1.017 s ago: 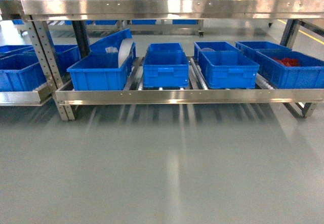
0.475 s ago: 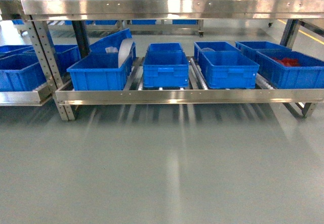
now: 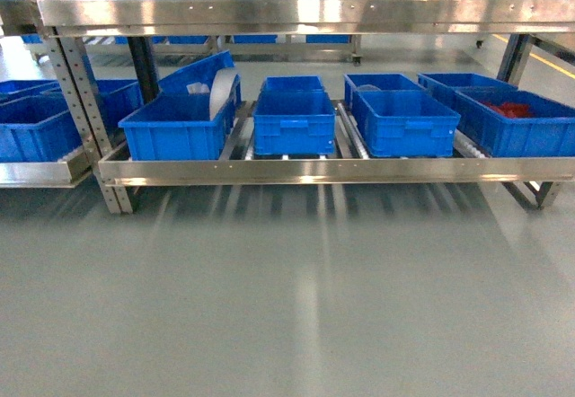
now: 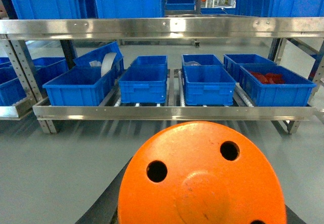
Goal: Sort blue parts and orange caps into right shelf containers
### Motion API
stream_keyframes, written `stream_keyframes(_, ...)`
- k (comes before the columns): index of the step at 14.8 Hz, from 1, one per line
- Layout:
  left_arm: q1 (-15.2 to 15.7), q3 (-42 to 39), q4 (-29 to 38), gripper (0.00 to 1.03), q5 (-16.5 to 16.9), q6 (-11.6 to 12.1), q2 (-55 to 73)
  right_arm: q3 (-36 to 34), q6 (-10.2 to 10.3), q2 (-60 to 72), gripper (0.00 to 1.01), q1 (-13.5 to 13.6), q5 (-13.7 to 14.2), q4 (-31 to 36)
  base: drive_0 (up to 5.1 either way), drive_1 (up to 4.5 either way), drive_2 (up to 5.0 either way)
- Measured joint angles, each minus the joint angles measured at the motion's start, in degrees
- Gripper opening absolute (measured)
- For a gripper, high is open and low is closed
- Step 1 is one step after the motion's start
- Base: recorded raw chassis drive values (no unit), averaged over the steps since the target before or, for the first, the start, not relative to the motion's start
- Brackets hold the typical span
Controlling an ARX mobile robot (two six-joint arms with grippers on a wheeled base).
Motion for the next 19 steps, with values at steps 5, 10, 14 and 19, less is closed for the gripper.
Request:
stream_keyframes(5,0.07,0.0,0.0,0.44,-0.11,0.0,-0.11,0.0,0.0,-0.11,0.44,0.0,-0.17,0.17,4.0,0.54,-4.5)
stream_keyframes(10,0.07,0.0,-0.13,0.44,-0.02,0.0,-0.09,0.0,0.0,0.0,0.44,0.0,-0.17,0.04,3.1,1.79,-4.9)
stream_keyframes(14,0.07,0.0,-0.13,0.44,-0.02,0.0,-0.09,0.0,0.0,0.0,0.44,0.0,-0.17,0.11,3.1,1.95,-4.9)
stream_keyframes(19,0.07,0.0,-0.04,0.44,0.0,0.0,-0.09,0.0,0.0,0.0,0.44,0.0,-0.15,0.09,1.1,3.31,-4.3)
